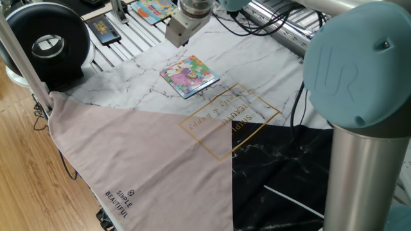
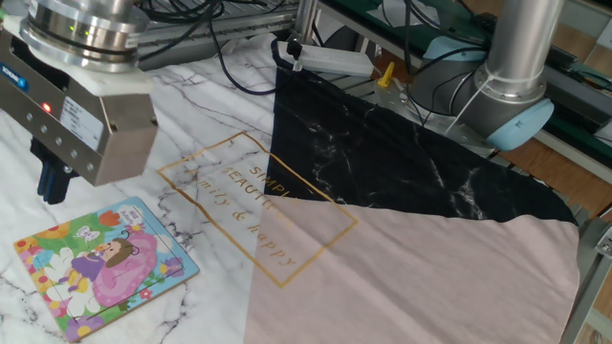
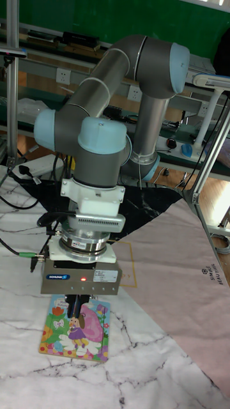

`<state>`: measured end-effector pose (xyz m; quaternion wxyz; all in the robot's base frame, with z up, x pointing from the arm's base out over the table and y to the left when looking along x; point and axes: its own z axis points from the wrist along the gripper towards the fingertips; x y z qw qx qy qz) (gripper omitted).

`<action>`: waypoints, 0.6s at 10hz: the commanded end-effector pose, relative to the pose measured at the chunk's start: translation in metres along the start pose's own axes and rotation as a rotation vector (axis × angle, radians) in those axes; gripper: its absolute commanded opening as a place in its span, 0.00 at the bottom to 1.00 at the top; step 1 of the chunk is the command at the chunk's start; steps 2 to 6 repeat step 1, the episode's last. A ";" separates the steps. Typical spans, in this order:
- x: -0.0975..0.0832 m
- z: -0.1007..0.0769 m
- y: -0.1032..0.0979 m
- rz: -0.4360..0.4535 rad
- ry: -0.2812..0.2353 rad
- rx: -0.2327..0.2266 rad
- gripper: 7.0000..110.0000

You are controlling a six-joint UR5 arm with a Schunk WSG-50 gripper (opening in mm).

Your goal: Assemble one piece of a puzzle

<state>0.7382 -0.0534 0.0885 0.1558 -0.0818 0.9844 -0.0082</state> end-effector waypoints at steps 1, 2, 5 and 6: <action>-0.004 -0.005 -0.001 0.039 -0.018 -0.054 0.00; -0.004 -0.005 -0.001 0.039 -0.018 -0.054 0.00; -0.004 -0.005 -0.001 0.039 -0.018 -0.054 0.00; -0.004 -0.005 -0.001 0.039 -0.018 -0.054 0.00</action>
